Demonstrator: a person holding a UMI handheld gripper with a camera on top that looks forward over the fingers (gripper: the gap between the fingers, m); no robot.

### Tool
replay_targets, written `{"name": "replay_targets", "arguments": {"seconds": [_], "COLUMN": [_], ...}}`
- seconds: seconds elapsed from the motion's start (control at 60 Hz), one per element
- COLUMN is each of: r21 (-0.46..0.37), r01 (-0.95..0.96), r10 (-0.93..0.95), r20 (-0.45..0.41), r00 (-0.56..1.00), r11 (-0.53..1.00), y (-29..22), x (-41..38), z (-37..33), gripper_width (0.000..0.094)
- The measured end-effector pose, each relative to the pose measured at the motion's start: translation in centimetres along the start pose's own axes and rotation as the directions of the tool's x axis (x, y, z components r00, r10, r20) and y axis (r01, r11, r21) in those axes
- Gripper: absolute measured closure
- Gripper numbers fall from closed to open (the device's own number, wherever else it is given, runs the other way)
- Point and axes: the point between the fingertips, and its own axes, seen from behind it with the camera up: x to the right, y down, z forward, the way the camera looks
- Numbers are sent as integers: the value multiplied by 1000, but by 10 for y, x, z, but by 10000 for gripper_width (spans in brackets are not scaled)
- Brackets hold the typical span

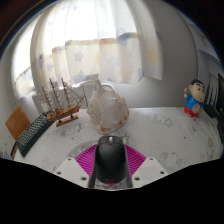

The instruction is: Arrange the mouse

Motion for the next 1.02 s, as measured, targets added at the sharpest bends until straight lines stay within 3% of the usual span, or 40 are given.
{"name": "replay_targets", "arguments": {"seconds": [0.15,0.233,0.267,0.317,0.367,0.483,0.733,0.9,1.017], "r21": [-52,-95,-100,-115,-119,-111,-142,-139,-134], "r01": [35,32,41,48,44,27,35,-11,6], "r10": [-39,-40,-50,-60,-58,-46,-58,-10,-34], "r20": [-67,-80,-88,-100,-119,-168,-163,-155,-205], "r00": [997,996,995,993,991,985,985,988,978], "r11": [998,995,994,992,992,993,989,990,991], "y": [53,71,69,65,54,16,-9,1,2], "x": [-33,-37,-36,-34,-29,-19,-18,-18,4], "z": [31,37,35,28,13,-54,-207,-237,-240], "gripper_width": [507,421,326,64,105,77,84,83,80]}}
